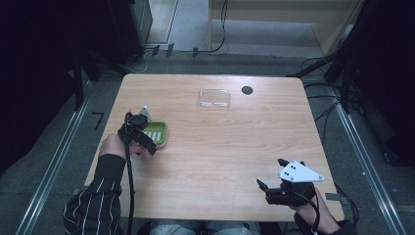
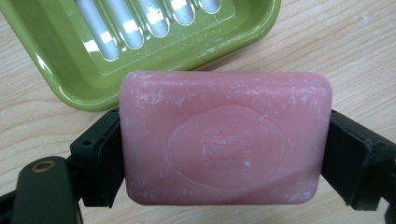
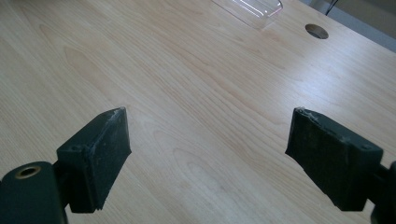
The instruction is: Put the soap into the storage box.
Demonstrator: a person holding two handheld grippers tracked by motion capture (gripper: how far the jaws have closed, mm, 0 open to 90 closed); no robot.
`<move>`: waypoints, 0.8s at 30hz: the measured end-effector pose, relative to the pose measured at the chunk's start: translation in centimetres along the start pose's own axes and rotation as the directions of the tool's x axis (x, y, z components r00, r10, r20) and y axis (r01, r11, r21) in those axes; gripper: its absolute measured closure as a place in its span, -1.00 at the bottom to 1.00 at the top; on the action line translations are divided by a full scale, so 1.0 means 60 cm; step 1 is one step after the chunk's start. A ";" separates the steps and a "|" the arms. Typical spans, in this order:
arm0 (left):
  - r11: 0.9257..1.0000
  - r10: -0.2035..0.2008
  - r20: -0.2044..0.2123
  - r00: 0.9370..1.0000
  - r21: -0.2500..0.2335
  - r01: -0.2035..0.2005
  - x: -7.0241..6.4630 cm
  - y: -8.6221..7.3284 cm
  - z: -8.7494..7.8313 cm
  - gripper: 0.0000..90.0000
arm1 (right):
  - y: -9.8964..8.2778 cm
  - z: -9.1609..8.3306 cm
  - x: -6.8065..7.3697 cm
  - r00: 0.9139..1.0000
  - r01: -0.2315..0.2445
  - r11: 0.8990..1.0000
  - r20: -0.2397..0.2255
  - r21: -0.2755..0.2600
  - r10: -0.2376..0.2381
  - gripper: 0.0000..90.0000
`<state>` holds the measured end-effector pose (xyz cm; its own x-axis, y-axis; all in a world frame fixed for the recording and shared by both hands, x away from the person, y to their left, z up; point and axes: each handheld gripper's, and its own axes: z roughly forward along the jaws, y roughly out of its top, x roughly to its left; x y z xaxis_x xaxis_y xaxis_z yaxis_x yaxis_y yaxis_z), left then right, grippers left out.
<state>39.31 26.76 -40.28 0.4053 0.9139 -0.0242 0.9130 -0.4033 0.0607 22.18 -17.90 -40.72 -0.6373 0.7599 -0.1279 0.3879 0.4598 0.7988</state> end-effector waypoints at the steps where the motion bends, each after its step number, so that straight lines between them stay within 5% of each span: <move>1: 1.000 0.004 0.003 1.000 0.003 -0.004 0.001 0.002 -0.001 -0.70 | 0.000 0.000 0.000 1.000 -0.001 1.000 0.001 0.001 0.001 -0.69; 24: 0.996 -0.072 0.009 0.997 -0.053 0.073 0.019 0.034 -0.008 -0.70 | 0.000 0.000 -0.001 1.000 0.002 1.000 0.001 -0.001 -0.002 -0.69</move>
<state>41.63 26.99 -39.72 0.3387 0.9401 -0.0373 0.9363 -0.3329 0.1120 22.20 -17.93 -40.72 -0.6372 0.7596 -0.1303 0.3859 0.4608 0.7992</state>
